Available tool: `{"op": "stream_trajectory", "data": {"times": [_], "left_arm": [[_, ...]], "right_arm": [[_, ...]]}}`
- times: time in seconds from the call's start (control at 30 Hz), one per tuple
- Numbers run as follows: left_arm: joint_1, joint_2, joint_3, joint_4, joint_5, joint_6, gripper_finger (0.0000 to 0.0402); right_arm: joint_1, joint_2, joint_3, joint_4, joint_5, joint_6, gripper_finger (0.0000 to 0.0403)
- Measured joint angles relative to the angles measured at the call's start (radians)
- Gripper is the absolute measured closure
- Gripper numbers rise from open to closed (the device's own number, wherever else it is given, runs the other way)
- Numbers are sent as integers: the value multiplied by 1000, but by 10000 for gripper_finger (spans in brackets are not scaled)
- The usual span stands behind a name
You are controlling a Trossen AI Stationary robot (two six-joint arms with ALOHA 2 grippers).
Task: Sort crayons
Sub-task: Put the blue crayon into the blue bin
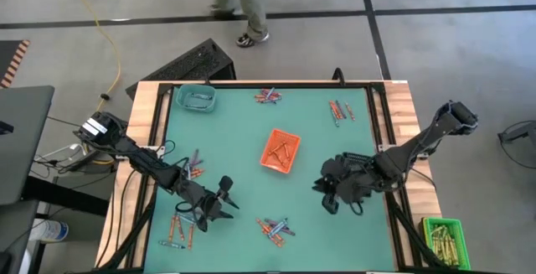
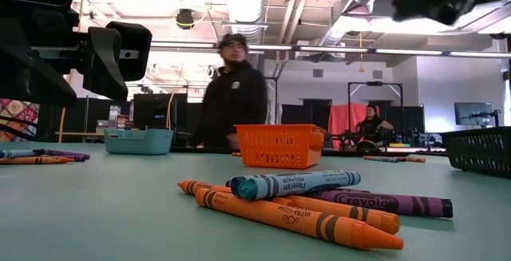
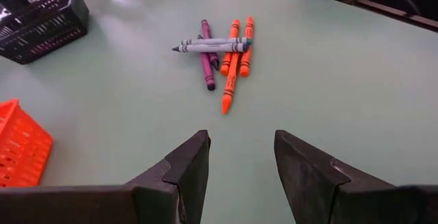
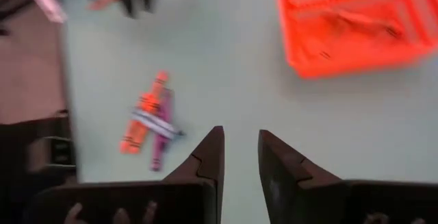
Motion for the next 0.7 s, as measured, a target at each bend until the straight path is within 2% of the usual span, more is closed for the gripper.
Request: {"op": "stream_trajectory", "data": {"times": [0.4,0.7], "left_arm": [[0,0,1,35,45,-30,246],[1,2,120,-68,55,-44,246]], "right_arm": [[74,8,0,266,0,-248,319],[95,172,0,461,-9,-427,319]]}}
